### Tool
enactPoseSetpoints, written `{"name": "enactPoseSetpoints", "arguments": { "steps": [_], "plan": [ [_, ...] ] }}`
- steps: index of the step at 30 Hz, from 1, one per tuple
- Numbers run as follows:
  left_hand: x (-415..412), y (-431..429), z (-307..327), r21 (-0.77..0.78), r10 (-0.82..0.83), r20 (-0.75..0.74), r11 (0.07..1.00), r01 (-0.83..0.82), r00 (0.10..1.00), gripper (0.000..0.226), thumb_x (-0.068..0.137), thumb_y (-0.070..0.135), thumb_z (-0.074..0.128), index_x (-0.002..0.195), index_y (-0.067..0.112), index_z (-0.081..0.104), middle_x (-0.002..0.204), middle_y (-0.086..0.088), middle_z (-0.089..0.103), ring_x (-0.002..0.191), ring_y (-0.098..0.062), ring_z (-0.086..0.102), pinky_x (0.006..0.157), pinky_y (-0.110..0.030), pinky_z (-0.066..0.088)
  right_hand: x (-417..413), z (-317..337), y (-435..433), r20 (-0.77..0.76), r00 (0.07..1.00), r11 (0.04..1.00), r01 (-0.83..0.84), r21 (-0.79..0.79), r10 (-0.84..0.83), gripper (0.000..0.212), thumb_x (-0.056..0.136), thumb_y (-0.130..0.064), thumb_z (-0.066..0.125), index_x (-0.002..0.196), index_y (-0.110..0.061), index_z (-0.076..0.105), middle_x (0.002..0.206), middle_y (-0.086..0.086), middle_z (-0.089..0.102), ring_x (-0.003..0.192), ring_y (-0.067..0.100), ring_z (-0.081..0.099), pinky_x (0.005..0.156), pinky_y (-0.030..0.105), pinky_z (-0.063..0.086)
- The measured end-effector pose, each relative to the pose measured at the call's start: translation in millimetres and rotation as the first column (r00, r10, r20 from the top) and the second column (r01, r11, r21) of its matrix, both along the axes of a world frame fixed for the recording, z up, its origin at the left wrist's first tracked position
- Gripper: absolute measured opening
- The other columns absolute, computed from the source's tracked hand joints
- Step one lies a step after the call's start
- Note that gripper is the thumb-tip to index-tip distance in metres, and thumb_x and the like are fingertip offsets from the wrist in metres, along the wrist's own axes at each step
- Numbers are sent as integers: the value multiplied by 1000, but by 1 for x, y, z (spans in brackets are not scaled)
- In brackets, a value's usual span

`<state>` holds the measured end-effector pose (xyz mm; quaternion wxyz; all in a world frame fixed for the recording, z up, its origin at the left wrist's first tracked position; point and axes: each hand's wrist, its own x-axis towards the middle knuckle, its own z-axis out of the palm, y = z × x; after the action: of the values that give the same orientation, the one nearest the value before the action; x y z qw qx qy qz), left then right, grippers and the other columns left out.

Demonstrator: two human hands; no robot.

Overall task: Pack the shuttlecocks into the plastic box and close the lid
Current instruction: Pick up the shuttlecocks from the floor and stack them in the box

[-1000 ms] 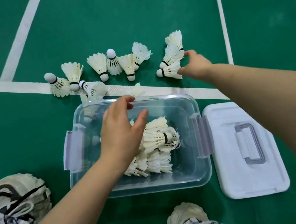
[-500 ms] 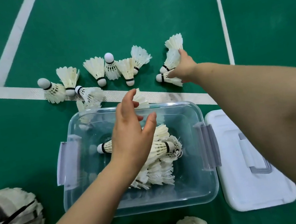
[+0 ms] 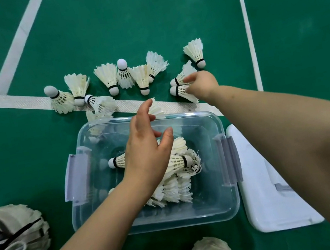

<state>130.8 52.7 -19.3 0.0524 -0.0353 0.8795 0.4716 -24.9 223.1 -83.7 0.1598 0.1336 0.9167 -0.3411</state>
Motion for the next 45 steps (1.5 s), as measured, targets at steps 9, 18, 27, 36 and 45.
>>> {"name": "enactPoseSetpoints", "arguments": {
  "steps": [9,18,27,36,45],
  "plan": [
    [0,-5,19,0,-17,-41,1000,17,999,58,87,26,53,136,32,22,115,9,39,83,2,49,74,-29,40,21,52,7,-112,993,986,-42,-164,23,35,79,-4,66,113,-13,65,105,3,63,93,12,58,85,17,43],
    [11,-7,46,-80,-115,-150,991,104,982,61,89,27,51,139,43,20,116,10,35,105,-9,44,85,-29,39,97,138,-11,-286,888,914,-397,-85,360,24,74,-7,67,86,-28,66,78,-17,54,68,-3,51,66,7,39],
    [15,-40,62,-477,-317,-278,865,157,907,38,81,29,61,116,15,56,134,-12,44,122,-32,38,102,-36,29,145,140,-32,-289,680,717,-697,30,674,25,71,0,62,92,-14,69,95,1,64,84,13,57,79,23,44],
    [32,-69,46,-406,-125,-311,914,-13,942,16,78,25,67,76,10,62,76,10,53,88,-18,41,67,-18,21,141,126,-48,-372,646,694,-720,-7,666,30,71,3,60,93,-16,70,118,0,59,96,-4,48,80,-2,30],
    [46,-87,22,-443,84,-272,873,-202,959,15,86,23,57,81,9,54,81,-9,60,78,-28,50,64,-28,26,138,118,-34,-373,811,867,-498,-35,451,46,75,-2,63,117,-20,55,113,-11,43,87,-9,43,75,-6,25]
  ]
}}
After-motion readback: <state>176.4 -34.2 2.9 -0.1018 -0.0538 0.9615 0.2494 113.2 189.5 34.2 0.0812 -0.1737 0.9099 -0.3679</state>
